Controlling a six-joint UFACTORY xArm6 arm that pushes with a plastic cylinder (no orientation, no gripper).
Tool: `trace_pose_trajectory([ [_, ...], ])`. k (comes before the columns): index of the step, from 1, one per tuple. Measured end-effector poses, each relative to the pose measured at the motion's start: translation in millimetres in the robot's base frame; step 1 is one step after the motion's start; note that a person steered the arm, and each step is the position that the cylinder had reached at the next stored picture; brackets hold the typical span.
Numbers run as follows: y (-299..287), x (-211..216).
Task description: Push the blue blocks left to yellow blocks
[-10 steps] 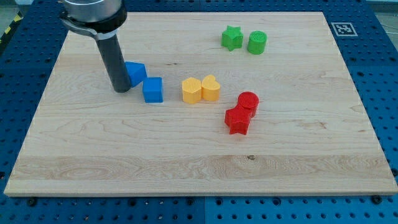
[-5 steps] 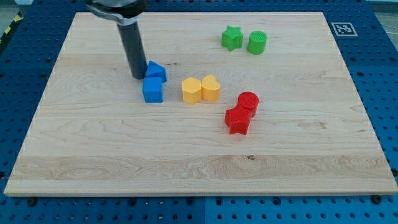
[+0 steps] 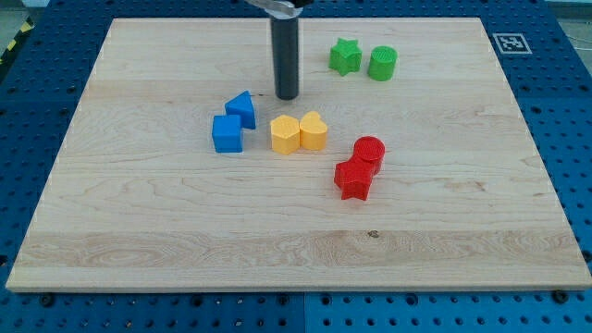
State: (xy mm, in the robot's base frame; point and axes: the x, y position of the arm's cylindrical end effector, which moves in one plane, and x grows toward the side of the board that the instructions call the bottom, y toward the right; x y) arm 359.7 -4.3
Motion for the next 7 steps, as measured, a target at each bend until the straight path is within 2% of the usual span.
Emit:
trace_pose_trajectory([
  [1, 32, 17],
  [2, 29, 42],
  [3, -3, 42],
  [7, -55, 35],
])
